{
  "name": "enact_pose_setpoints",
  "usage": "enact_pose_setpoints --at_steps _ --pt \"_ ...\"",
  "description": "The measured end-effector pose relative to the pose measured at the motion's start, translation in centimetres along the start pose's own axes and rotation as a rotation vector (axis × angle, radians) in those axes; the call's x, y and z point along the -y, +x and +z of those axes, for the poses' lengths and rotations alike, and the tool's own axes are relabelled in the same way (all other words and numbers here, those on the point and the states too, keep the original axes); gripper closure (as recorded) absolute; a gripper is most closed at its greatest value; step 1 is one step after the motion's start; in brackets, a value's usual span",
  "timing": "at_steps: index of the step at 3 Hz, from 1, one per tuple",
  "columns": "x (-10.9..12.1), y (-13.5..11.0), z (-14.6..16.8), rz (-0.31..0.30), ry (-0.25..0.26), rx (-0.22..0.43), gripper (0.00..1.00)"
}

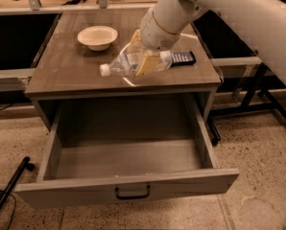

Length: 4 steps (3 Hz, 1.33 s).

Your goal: Pick blue plastic bottle from top drawer and place on counter

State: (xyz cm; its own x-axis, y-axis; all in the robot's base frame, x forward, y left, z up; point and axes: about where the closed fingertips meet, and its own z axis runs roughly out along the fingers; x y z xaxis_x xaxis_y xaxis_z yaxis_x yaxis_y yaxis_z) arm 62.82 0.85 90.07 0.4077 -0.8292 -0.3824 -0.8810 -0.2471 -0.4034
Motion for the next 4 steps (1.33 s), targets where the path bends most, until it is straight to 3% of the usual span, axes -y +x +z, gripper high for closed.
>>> enact_pose_setpoints --at_steps 1,2,4 --pt "3.1 0.2 1.6 0.033 0.007 0.023 0.82" --pt "6.2 0.9 3.0 0.083 0.011 0.032 0.51" --pt "8.6 1.3 4.4 0.114 0.000 0.033 0.05"
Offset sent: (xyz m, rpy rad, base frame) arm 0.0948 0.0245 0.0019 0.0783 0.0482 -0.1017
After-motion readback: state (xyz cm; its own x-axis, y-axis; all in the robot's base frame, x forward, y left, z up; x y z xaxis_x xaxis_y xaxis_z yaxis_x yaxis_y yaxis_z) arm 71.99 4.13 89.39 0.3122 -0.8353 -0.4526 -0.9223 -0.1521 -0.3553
